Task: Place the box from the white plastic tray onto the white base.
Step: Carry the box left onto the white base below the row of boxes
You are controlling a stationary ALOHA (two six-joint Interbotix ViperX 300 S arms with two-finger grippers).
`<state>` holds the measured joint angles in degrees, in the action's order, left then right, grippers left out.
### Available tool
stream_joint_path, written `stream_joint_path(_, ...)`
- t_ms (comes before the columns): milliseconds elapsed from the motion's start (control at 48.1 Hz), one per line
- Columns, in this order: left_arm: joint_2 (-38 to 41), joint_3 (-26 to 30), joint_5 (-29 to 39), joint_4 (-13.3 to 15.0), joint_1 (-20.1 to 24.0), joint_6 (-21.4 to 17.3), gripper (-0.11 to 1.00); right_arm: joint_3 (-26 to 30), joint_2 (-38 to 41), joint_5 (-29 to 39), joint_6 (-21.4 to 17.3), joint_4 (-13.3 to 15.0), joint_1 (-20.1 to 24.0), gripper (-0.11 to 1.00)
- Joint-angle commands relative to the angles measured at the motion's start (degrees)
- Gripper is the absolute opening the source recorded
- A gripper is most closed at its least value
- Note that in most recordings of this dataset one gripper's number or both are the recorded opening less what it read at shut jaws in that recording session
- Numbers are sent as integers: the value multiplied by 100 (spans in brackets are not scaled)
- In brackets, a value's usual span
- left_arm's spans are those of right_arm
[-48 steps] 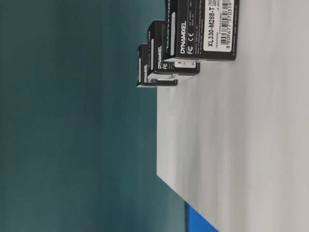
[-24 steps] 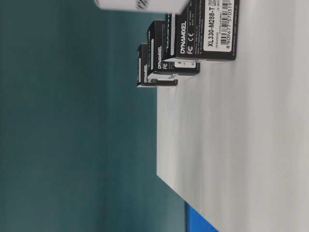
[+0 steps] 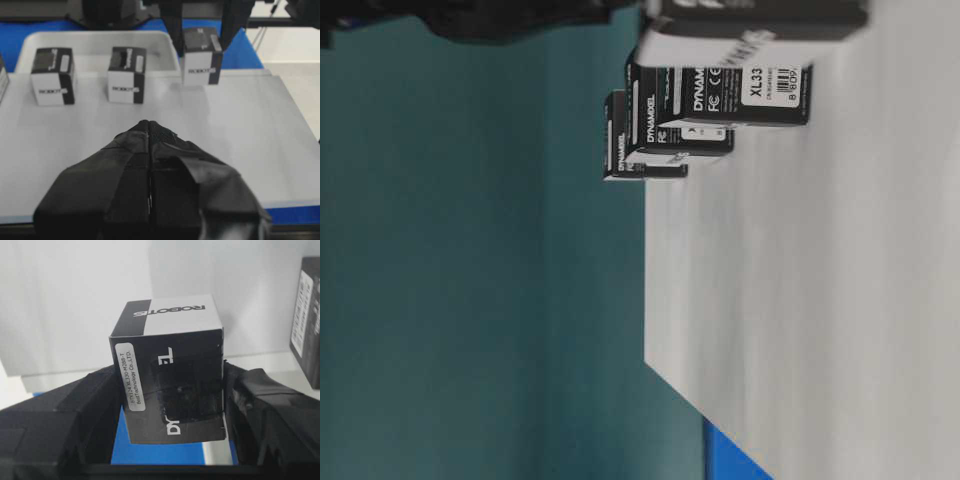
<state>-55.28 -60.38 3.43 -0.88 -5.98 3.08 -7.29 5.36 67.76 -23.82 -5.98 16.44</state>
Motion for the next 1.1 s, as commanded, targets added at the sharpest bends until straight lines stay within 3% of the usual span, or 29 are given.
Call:
stream_joint_path(0,18,141,-26,-9,-9,0,-7,-44,123,-123,9,9,-9,60)
stream_joint_path(312,18,141,-26,-9,-18,0,-7,-334,149,-554,9,9,9,60)
stream_joint_path(789,18,141,-26,-9,-18,-9,-7,-422,167,-571,79,237,18,60)
stream_joint_path(1080,-53,149,211,-9,-9,-18,-7,-439,167,-598,97,237,26,60)
